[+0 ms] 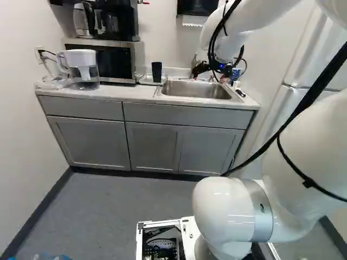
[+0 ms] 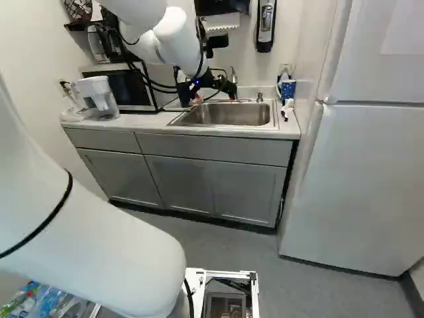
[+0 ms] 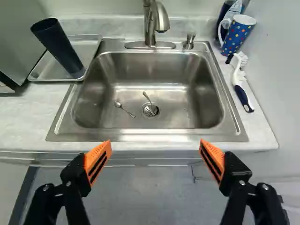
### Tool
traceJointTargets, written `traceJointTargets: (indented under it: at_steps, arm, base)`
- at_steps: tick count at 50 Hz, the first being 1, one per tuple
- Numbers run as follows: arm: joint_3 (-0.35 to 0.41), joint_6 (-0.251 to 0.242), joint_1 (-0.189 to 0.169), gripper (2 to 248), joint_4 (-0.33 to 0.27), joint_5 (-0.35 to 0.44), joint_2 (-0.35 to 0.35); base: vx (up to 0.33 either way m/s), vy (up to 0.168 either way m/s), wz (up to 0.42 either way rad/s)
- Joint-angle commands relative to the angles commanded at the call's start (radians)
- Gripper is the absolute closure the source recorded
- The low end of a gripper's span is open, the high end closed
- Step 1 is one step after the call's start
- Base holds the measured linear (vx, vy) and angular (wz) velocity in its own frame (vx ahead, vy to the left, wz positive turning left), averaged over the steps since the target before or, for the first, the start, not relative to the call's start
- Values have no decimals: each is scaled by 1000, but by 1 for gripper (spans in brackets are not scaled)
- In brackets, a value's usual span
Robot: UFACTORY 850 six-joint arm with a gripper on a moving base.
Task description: Rinse the cup and place it in the tray
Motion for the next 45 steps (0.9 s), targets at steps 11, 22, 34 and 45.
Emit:
traceJointTargets:
  at_steps: [11, 22, 34, 45]
  arm:
    - [0, 0, 0, 3, 0, 0, 0]
    - [0, 0, 0, 3, 0, 0, 0]
    - [0, 0, 0, 3, 0, 0, 0]
    - [0, 0, 0, 3, 0, 0, 0]
  base:
    - [-158, 95, -221]
    - [-164, 77, -209]
    - [-67, 31, -6]
    - [2, 0, 1]
